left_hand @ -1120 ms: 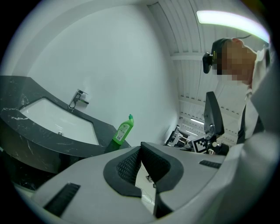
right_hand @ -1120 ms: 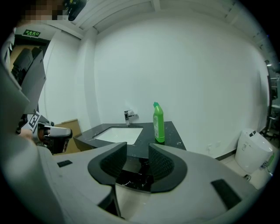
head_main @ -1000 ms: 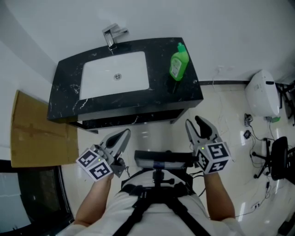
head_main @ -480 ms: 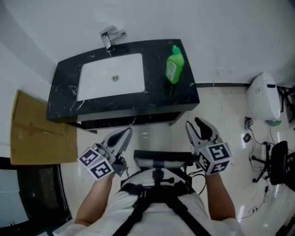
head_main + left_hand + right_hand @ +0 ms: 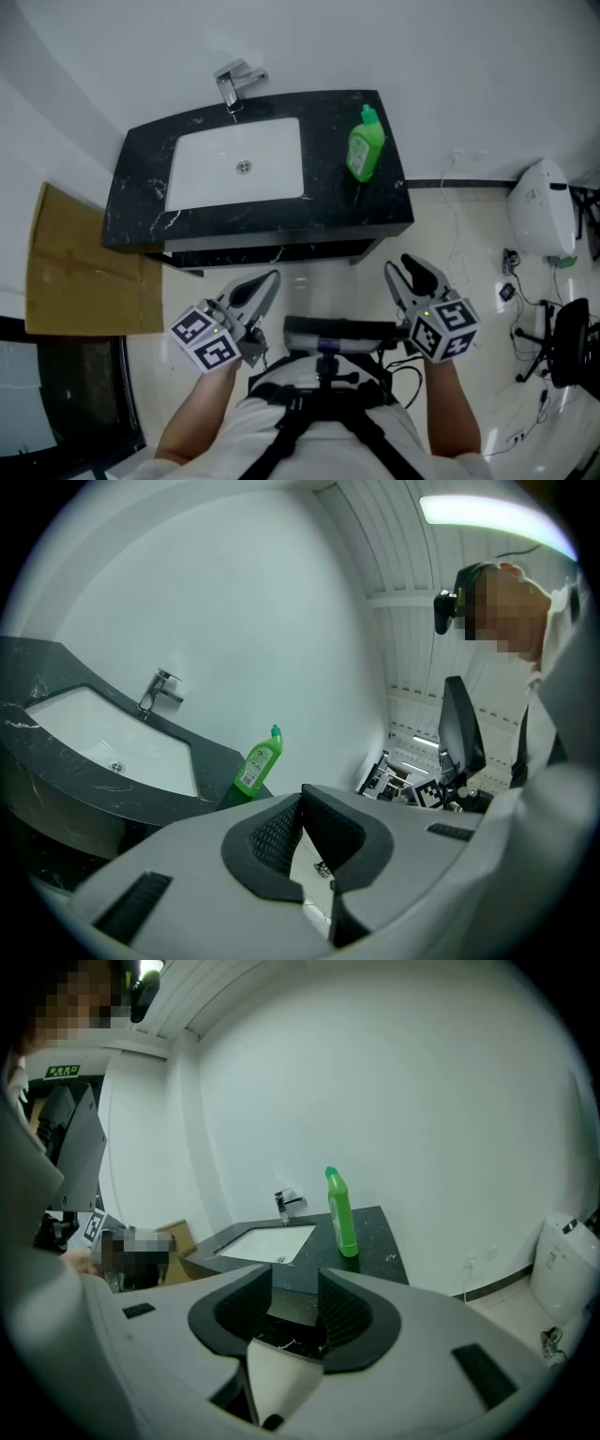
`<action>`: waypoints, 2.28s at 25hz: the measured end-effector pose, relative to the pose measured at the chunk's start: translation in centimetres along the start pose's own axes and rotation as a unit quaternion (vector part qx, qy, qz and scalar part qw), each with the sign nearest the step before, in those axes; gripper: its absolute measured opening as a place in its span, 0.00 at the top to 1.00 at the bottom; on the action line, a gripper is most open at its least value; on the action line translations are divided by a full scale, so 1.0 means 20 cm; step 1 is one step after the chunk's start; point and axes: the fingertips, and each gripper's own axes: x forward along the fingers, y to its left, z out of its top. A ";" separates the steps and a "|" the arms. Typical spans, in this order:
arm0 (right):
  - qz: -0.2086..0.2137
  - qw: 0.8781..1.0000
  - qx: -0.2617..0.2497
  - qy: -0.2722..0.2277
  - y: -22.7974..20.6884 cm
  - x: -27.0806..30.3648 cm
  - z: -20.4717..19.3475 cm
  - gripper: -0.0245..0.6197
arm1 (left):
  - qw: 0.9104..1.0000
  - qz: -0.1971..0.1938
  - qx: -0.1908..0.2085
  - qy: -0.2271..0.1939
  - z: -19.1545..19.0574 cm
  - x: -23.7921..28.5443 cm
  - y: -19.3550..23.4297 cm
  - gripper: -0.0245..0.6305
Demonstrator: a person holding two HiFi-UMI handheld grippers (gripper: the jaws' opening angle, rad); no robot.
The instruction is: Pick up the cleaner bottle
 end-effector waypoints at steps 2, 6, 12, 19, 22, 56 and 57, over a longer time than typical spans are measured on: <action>-0.014 1.000 -0.008 -0.005 0.01 0.01 0.00 0.71 | 1.000 -0.002 -0.001 0.004 0.00 -0.02 0.02 0.97; -0.035 0.999 -0.009 -0.006 0.05 0.03 -0.02 0.72 | 1.000 -0.008 -0.002 0.013 0.00 -0.07 0.05 0.97; -0.066 0.998 -0.017 -0.009 0.10 -0.01 -0.03 0.75 | 0.999 -0.026 0.004 0.021 0.01 -0.09 0.07 0.97; -0.078 0.995 -0.054 -0.010 0.09 -0.04 0.07 0.76 | 1.000 -0.015 0.017 -0.003 0.08 -0.05 0.03 0.97; -0.081 0.994 -0.066 -0.014 0.07 -0.06 0.12 0.78 | 0.999 -0.009 0.032 -0.002 0.10 -0.03 0.00 0.97; -0.089 0.993 -0.071 -0.008 -0.23 0.17 0.23 0.72 | 0.997 0.059 0.046 -0.004 0.10 0.01 0.07 0.97; -0.087 0.993 -0.074 -0.008 -0.23 0.19 0.23 0.71 | 0.997 0.061 0.046 -0.007 0.10 0.01 0.08 0.97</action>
